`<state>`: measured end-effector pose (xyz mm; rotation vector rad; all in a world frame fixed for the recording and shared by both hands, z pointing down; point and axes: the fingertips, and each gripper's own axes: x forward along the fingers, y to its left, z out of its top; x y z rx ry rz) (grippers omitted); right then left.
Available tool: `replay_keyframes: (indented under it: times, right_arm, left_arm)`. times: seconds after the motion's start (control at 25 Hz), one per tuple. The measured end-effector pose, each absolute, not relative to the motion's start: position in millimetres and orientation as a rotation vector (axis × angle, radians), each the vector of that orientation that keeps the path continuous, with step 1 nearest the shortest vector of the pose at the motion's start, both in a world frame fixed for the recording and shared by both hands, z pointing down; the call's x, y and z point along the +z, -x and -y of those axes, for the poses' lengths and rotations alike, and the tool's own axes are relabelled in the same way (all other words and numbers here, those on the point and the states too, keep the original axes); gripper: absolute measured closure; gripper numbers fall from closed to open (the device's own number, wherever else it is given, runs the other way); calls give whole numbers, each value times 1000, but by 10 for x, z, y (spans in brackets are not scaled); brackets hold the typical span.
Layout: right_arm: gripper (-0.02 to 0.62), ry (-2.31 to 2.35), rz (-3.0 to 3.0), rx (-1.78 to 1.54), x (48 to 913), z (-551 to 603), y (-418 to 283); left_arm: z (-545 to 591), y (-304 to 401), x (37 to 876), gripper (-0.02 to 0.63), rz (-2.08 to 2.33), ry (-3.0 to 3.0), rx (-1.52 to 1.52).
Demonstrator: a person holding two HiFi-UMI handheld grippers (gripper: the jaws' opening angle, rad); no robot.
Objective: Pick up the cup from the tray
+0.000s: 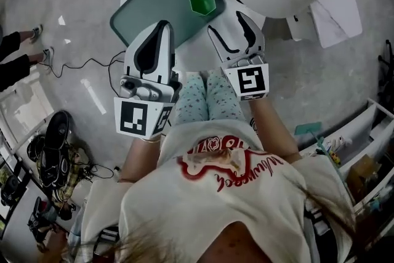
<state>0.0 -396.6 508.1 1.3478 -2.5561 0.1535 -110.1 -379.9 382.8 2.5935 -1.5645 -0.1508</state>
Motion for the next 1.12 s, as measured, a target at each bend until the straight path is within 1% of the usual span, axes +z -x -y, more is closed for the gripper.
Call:
replay_keyframes:
  times: [0.08, 0.16, 0.32, 0.68, 0.84, 1.12]
  right_arm:
    - [300, -1286, 2526, 222, 5503, 4060, 121]
    - [285, -1242, 2511, 257, 5708, 4154, 278]
    - [278, -1192, 2489, 247, 5859, 4347, 494]
    - [278, -1182, 2438, 279, 6081, 4468, 549]
    - [281, -1227, 2430, 244, 5881, 4458, 507]
    - [281, -1246, 2520, 209, 4961, 4444, 648]
  left_arm:
    - [3794, 1136, 3967, 592, 1569, -2576, -131]
    - [3769, 1204, 4043, 592, 1580, -2553, -112]
    - [3719, 1287, 4131, 592, 1596, -2509, -88]
    - [3543, 1336, 4204, 592, 1588, -2515, -82]
    - [3543, 1379, 4138, 592, 1601, -2521, -92]
    - [3678, 1412, 3779, 592, 1662, -2585, -119]
